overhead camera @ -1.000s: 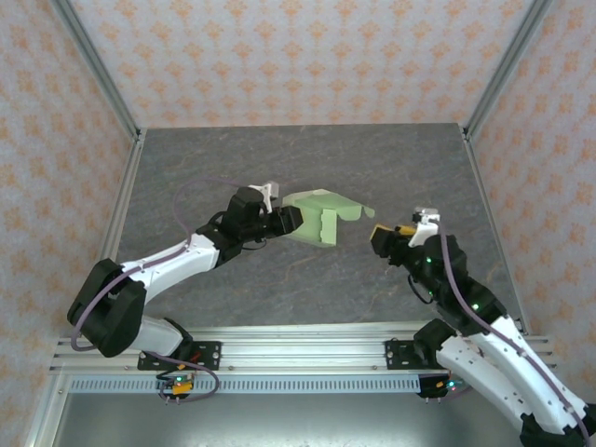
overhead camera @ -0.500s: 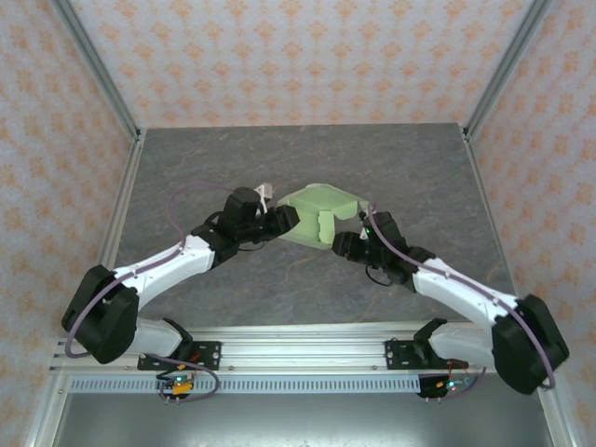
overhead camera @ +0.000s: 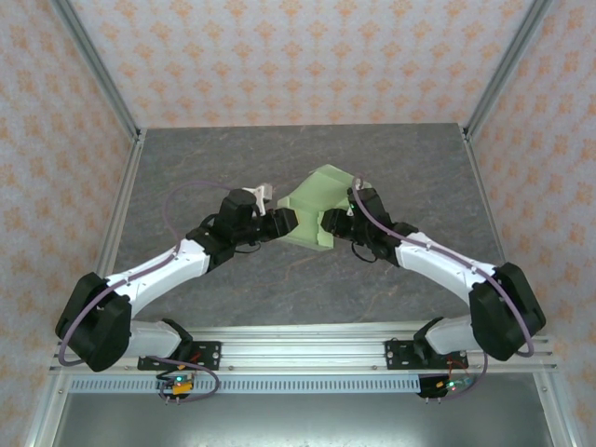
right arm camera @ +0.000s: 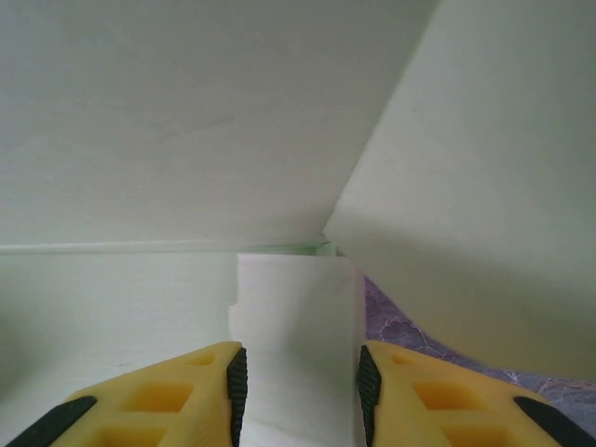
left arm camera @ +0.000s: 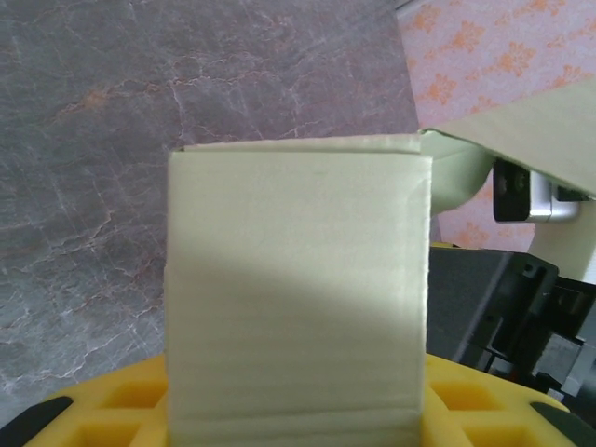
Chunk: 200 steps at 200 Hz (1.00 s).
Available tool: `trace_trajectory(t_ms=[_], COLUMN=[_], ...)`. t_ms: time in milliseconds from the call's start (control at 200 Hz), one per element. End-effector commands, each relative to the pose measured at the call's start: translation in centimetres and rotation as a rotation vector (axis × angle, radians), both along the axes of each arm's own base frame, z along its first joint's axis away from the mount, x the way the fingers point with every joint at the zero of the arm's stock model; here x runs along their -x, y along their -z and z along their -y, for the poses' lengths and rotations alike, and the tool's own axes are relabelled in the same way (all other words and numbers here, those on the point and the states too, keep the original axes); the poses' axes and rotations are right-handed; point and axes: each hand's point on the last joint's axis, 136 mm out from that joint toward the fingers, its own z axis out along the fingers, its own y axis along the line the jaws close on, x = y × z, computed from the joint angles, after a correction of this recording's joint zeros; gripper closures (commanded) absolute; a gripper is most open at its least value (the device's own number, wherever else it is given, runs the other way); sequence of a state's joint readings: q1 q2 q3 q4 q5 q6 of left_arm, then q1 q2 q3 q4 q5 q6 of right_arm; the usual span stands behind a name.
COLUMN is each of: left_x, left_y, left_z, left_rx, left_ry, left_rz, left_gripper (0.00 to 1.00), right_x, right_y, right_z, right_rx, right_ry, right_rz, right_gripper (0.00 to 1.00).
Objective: Fold the paper box
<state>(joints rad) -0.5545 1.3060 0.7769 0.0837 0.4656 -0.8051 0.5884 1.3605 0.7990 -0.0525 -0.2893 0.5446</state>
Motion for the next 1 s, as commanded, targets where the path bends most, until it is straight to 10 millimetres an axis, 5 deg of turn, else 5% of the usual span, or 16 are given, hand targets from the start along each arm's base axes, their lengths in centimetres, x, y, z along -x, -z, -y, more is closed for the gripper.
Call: trace_trajectory(t_ms=[0, 330, 661, 826, 996], left_x=[0.4, 1.0, 0.9, 0.9, 0.7], left_y=[-1.8, -2.0, -2.2, -2.6, -3.2], left_z=[0.5, 0.2, -0.1, -0.4, -1.1], left_rx=[0.015, 0.012, 0.022, 0.019, 0.017], left_ry=[0.051, 0.065, 0.048, 0.03, -0.008], left_rz=[0.091, 0.151, 0.17, 0.182, 0.208], left_gripper=[0.62, 0.62, 0.62, 0.63, 0.63], right_x=[-0.1, -0.1, 1.1, 1.4, 1.7], right_y=[0.3, 2.3, 1.2, 1.6, 2.7], right_z=[-0.1, -1.0, -3.8, -3.2, -1.4], right_rx=[0.006, 0.023, -0.145, -0.114, -0.039], right_ry=[0.021, -0.002, -0.121, -0.109, -0.049], right_rz=[-0.021, -0.073, -0.064, -0.071, -0.087], right_gripper=[0.62, 0.57, 0.57, 0.61, 0.54])
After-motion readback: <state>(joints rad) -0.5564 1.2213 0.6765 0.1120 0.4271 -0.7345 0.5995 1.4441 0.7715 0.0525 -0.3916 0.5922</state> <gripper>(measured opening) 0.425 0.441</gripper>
